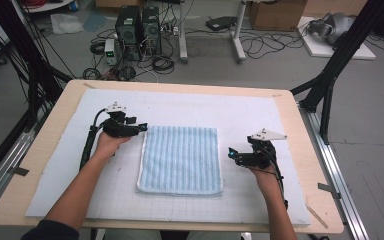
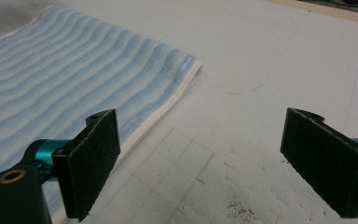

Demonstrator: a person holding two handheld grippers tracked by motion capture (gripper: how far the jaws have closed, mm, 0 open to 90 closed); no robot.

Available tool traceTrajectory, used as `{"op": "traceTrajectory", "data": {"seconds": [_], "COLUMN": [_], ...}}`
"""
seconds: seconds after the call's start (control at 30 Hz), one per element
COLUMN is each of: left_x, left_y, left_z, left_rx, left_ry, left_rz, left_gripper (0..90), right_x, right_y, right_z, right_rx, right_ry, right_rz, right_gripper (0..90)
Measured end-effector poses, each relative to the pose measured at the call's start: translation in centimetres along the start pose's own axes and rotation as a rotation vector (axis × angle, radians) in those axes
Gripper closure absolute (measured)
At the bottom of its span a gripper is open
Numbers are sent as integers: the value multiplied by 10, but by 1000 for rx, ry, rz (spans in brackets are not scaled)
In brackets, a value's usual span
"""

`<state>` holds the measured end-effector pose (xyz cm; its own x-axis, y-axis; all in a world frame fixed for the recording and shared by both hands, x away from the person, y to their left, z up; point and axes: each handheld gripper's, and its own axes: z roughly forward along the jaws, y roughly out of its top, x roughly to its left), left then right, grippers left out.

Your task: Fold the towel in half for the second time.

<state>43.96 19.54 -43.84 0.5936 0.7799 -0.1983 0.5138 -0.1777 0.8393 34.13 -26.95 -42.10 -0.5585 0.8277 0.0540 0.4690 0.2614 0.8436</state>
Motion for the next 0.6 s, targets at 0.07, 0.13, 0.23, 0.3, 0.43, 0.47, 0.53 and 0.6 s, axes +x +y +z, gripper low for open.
{"op": "traceTrajectory", "data": {"seconds": [0.07, 0.13, 0.23, 0.3, 0.43, 0.47, 0.53, 0.6], "left_x": [0, -2, -4, -5, -7, -8, -9, -12], "left_y": [0, 1, 1, 0, -4, -4, -4, -5], "left_z": [4, 7, 12, 16, 21, 22, 22, 23], "left_rx": [10, 22, 32, 43, 91, 89, 101, 106], "left_ry": [-1, -8, -14, -10, -3, -4, -5, -5], "left_rz": [5, 11, 27, 35, 54, 62, 87, 108], "left_gripper": [386, 412, 436, 446, 486, 509, 554, 603], "right_x": [0, -1, -1, -1, -1, -1, -1, -1], "right_y": [0, -1, 0, -1, -1, -1, -1, -1], "right_z": [0, 0, 0, 1, 1, 1, 0, 0], "right_rx": [1, 3, 0, 3, 2, 2, 3, 5], "right_ry": [0, 2, 4, 4, 5, 5, 3, 2], "right_rz": [4, 4, 4, 3, 3, 4, 6, 7], "right_gripper": [110, 109, 110, 109, 109, 110, 109, 110]}}
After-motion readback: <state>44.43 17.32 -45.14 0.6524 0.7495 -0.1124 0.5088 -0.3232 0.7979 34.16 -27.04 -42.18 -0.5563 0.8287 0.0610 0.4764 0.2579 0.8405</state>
